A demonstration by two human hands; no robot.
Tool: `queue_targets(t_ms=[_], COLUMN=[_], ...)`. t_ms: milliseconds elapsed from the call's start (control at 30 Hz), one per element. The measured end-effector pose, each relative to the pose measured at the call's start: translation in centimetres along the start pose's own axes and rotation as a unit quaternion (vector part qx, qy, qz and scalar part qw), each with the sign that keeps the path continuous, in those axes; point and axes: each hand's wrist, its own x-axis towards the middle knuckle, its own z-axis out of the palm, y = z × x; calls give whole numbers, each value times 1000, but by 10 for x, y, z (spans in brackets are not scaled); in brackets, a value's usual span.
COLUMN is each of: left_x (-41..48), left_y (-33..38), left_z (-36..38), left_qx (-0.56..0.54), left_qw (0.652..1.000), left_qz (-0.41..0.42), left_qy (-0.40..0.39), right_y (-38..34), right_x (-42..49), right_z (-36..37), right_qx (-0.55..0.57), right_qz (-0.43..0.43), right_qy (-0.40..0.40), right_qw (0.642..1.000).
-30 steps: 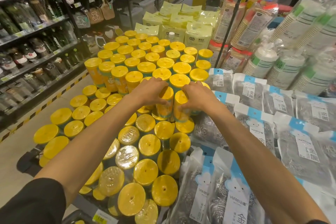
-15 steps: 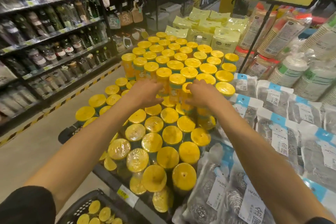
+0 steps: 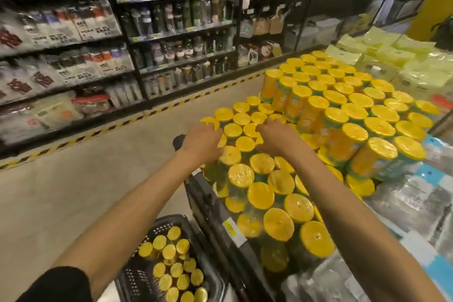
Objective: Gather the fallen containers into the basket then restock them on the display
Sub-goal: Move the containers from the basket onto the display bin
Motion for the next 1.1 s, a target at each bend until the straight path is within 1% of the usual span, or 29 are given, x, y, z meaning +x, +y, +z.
queue_targets(t_ms=[67, 100, 200, 267, 400, 467, 567, 667, 767, 867, 1000, 1100], left_x=[-30, -47, -97, -125, -173, -193, -219, -242, -259, -272, -284, -285], left_y=[-18, -26, -54, -75, -110, -123, -140, -151, -160, -167, -184, -193], left_z=[13, 21, 54, 72, 97, 110, 138, 168, 200, 231, 288, 344], left_qx=[-62, -84, -88, -88, -95, -103, -117, -136, -159, -169, -175, -180], left_qw=[997, 995, 990, 986, 977, 972, 962, 952, 942, 936, 938, 941], left_qz=[-33, -53, -109, -141, -186, -204, -219, -235, -257, -268, -259, -243], left_qy=[30, 32, -2, -29, -36, -59, -115, -142, -144, -154, -148, -151], right_y=[-33, -50, -98, -128, -179, -201, -231, -257, -279, -294, -313, -327], right_x=[3, 4, 6, 7, 6, 2, -1, -2, -1, 0, 8, 16], right_z=[6, 10, 25, 39, 73, 89, 116, 146, 180, 214, 274, 327], right_qx=[-5, -3, -3, 6, 23, 28, 31, 41, 50, 58, 69, 66], right_qz=[-37, -56, -100, -120, -153, -161, -179, -177, -179, -170, -165, -155], right_qy=[1, -1, -12, -34, -65, -73, -118, -152, -173, -177, -162, -182], right_qw=[999, 998, 995, 992, 986, 984, 976, 972, 967, 968, 970, 969])
